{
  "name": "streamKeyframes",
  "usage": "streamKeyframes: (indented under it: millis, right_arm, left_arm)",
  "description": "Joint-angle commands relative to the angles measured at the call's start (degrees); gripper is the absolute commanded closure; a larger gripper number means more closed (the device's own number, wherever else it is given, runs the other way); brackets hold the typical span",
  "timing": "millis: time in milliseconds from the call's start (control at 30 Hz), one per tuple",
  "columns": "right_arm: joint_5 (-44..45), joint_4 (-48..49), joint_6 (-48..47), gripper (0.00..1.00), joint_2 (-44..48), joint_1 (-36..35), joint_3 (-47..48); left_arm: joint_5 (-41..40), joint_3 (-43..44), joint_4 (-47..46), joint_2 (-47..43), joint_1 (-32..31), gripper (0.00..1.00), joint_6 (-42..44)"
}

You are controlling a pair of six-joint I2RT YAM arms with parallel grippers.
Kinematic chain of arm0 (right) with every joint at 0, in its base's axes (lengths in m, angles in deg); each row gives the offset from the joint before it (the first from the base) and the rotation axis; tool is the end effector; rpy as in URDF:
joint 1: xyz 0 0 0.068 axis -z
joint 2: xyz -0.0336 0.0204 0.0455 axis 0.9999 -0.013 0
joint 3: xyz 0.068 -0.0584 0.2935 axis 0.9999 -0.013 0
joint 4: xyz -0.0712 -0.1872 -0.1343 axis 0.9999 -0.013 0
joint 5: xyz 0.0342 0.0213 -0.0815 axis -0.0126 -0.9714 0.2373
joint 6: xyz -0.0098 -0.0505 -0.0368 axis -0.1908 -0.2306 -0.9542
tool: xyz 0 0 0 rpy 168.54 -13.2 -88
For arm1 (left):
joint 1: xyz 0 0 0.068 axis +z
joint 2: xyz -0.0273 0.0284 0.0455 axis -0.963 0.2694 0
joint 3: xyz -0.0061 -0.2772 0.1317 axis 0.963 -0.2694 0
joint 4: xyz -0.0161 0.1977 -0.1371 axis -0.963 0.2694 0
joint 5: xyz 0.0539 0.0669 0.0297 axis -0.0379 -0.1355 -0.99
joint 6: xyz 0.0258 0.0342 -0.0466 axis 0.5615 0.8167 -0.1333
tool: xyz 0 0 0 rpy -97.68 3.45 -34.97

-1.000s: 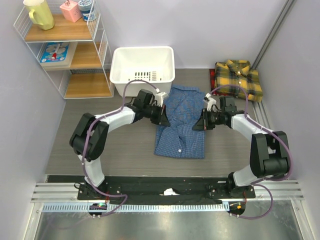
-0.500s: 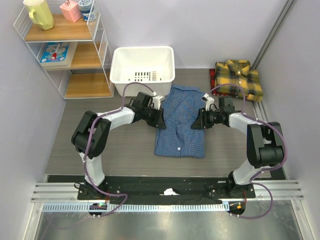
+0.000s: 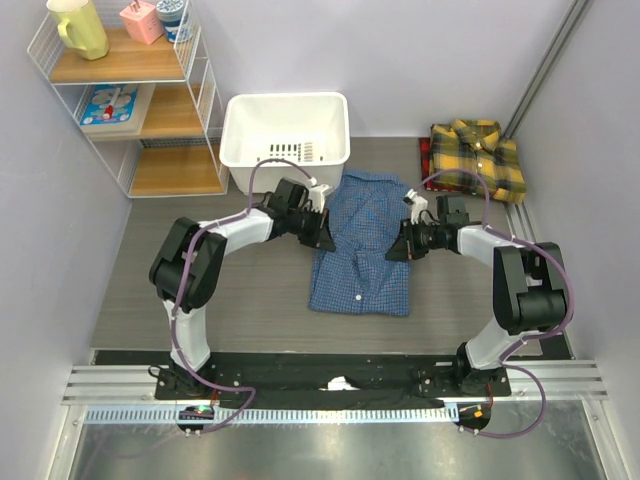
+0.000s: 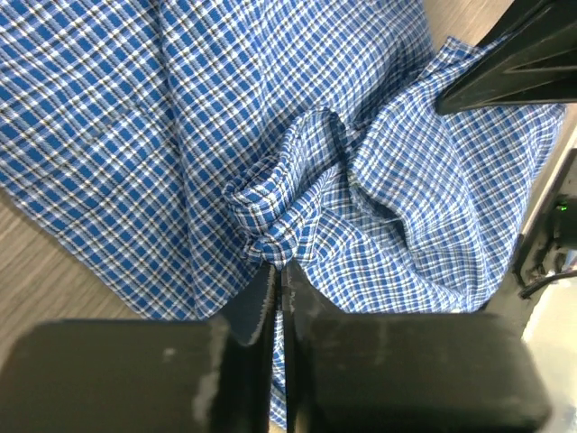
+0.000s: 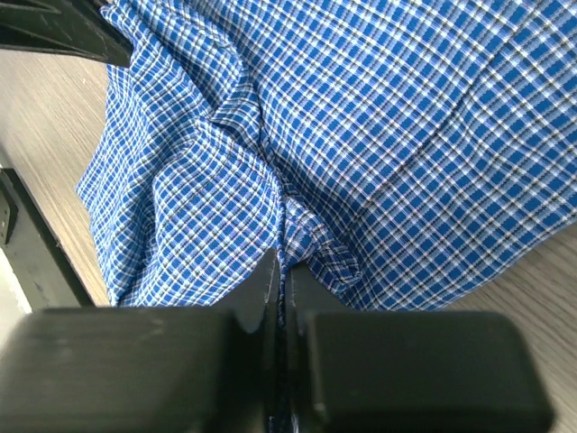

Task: Fold and stack the long sleeve shirts
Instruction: Fold the shirt

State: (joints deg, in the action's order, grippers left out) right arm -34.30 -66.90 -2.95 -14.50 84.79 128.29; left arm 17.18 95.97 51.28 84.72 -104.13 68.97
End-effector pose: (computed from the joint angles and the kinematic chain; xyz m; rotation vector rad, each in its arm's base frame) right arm 0.2922 0.0573 0.2034 -0.5053 2.3529 0.9847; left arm 0.3429 -0.2289 0.2105 0.6238 2.4167 -1.1021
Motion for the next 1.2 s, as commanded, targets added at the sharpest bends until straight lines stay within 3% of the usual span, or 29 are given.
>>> streamKeyframes:
  millis: [0, 267, 700, 867, 900, 1033, 1067, 1167]
  right_arm:
    - [-2.0, 2.6, -0.1, 0.99, 3.5, 0.2, 1.6]
    - [-2.5, 8.8, 2.4, 0.99, 7.8, 1.8, 3.7]
    - [1.8, 16.6, 1.9, 0.99, -8.2, 3.0, 9.0]
    - [2.2, 10.3, 1.5, 0.93, -12.3, 3.2, 13.9]
    - [2.4, 5.9, 1.0, 0.78, -12.8, 3.1, 14.7]
    - [3.2, 0.4, 2.1, 0.47, -11.0, 3.6, 15.8]
    - [3.0, 0.0, 2.9, 0.35, -10.0, 3.7, 16.0]
    - [2.7, -4.8, 5.6, 0.14, -5.2, 5.6, 18.7]
  left_arm:
    - [2.4, 2.0, -1.1, -3.4, 0.0, 1.00, 0.6]
    - [1.9, 3.3, 0.6, -7.8, 0.1, 1.00, 5.8]
    - [-0.8, 12.4, 2.6, 6.0, 2.8, 0.99, 9.2]
    - [-3.0, 13.6, 3.8, 9.5, 2.9, 0.96, 8.1]
    - [-3.8, 14.2, 4.6, 9.6, 3.0, 0.93, 7.9]
    - [-2.9, 13.9, 6.0, 8.2, 3.4, 0.74, 7.3]
    - [-2.4, 13.2, 5.6, 7.3, 3.6, 0.71, 7.0]
    - [0.4, 10.1, 3.9, 1.6, 4.1, 0.57, 5.0]
